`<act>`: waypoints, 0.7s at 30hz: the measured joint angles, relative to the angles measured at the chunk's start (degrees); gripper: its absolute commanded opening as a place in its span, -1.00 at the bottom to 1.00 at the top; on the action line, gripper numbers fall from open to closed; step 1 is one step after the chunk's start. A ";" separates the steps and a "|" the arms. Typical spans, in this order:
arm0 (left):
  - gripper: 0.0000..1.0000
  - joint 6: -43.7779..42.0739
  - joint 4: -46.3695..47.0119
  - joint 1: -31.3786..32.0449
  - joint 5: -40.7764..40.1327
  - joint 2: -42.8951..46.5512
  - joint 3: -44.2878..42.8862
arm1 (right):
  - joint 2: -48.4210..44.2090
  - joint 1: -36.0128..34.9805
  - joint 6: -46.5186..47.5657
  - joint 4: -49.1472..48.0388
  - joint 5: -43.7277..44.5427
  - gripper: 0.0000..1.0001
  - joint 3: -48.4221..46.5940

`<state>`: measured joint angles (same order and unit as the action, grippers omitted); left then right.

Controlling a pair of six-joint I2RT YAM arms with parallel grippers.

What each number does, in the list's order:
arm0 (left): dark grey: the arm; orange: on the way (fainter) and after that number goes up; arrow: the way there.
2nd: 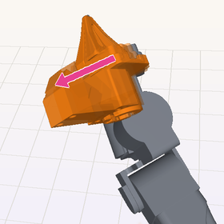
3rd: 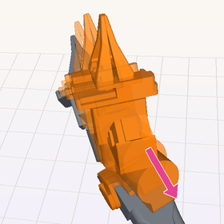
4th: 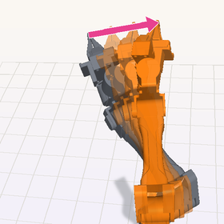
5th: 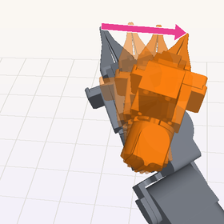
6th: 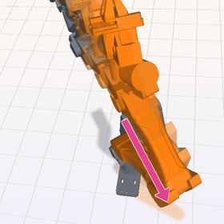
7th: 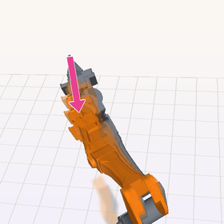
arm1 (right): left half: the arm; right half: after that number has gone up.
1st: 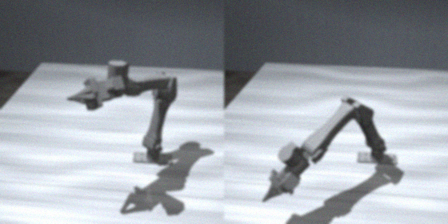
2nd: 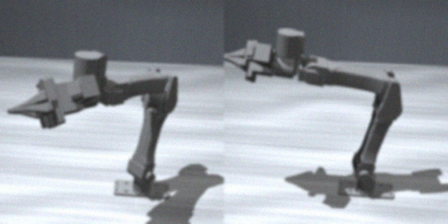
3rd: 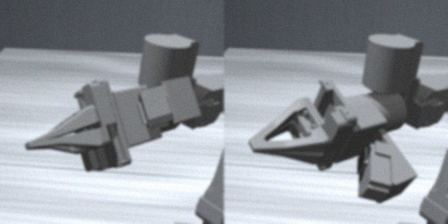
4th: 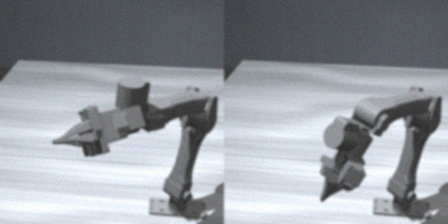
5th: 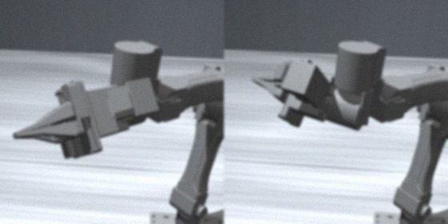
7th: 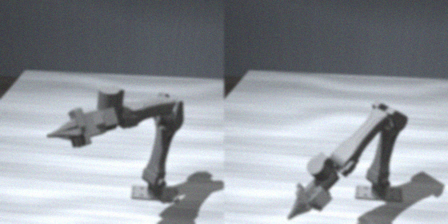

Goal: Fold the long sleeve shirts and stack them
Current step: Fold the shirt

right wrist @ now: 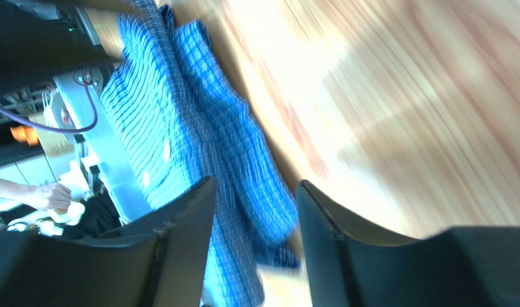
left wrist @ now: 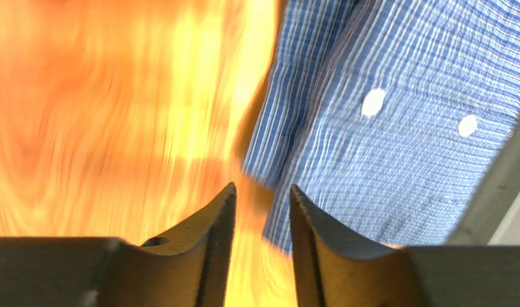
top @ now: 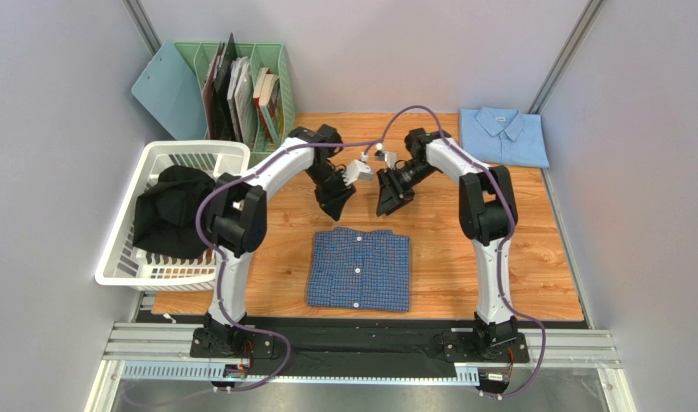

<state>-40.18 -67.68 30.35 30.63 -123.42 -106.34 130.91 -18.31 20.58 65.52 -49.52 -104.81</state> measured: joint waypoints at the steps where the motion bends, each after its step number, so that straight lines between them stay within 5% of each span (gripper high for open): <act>1: 0.15 0.26 -0.26 -1.57 1.01 0.90 0.90 | -1.29 1.22 0.39 0.70 0.09 0.18 0.63; 12: 0.27 5.01 0.61 -7.93 5.55 8.13 14.99 | -19.28 3.39 2.84 1.14 0.55 0.51 19.67; 15: 0.18 5.68 1.38 -7.89 5.95 7.82 15.15 | -19.17 2.14 2.95 -0.76 2.36 0.37 23.37; 16: 0.12 6.01 1.68 -7.91 6.01 7.67 15.15 | -19.04 1.86 3.08 -1.22 2.97 0.14 24.02; 21: -0.61 7.72 2.80 -8.24 5.11 5.33 15.19 | -18.01 0.92 3.37 -4.85 6.27 -0.50 25.70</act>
<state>-32.47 -64.88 22.11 35.75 -118.08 -91.15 112.90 -17.39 23.94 60.66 -43.24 -79.11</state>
